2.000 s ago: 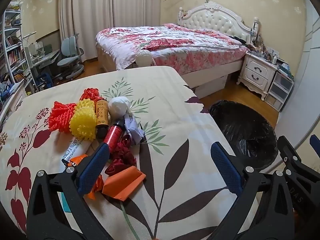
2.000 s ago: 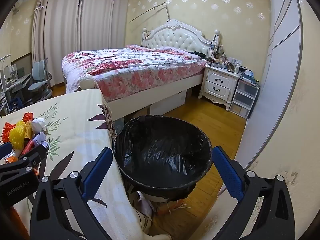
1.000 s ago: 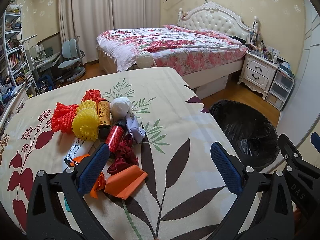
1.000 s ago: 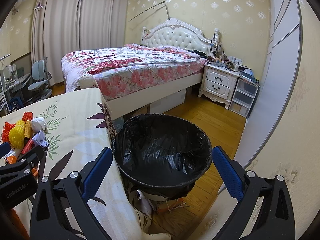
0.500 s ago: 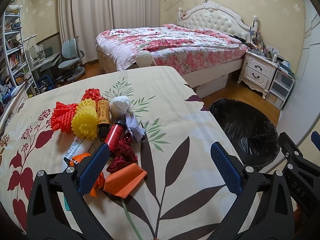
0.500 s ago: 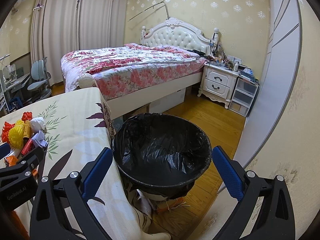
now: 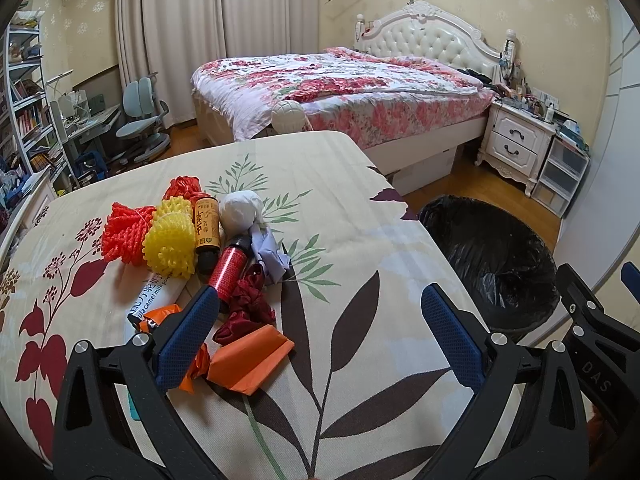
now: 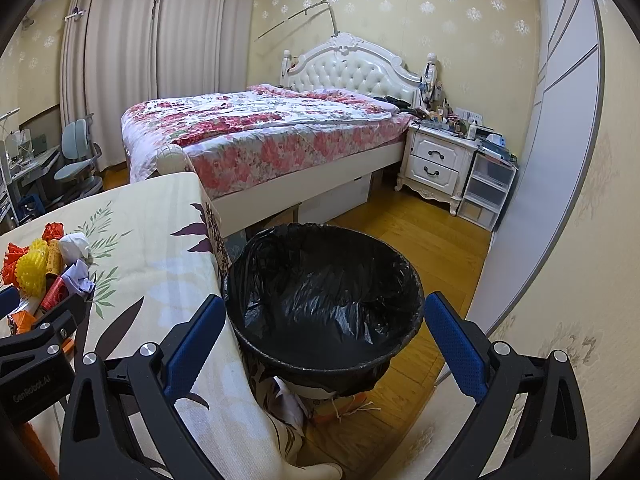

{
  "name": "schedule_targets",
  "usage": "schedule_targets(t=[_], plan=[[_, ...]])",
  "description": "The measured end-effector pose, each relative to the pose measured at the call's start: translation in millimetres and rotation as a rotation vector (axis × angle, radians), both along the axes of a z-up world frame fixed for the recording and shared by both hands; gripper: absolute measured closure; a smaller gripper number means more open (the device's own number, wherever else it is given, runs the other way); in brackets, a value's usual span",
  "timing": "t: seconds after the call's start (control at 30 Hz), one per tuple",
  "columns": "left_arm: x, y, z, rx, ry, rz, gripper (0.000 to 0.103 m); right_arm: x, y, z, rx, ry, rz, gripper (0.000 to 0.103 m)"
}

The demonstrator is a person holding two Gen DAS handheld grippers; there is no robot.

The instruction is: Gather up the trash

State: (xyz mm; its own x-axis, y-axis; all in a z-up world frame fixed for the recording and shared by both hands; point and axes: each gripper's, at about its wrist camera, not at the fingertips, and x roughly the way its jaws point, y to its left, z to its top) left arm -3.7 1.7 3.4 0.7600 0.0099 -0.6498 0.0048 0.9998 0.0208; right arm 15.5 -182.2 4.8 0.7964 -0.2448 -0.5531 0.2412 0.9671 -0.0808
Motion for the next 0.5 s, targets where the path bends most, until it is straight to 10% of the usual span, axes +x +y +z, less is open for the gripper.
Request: schedule_targets(t=[0.5], plan=[[0.4,-0.7,0.0,0.002,0.003,0.001,0.004,0.4,-1.4,-1.5,0.002,0.003,0.000,0.006]])
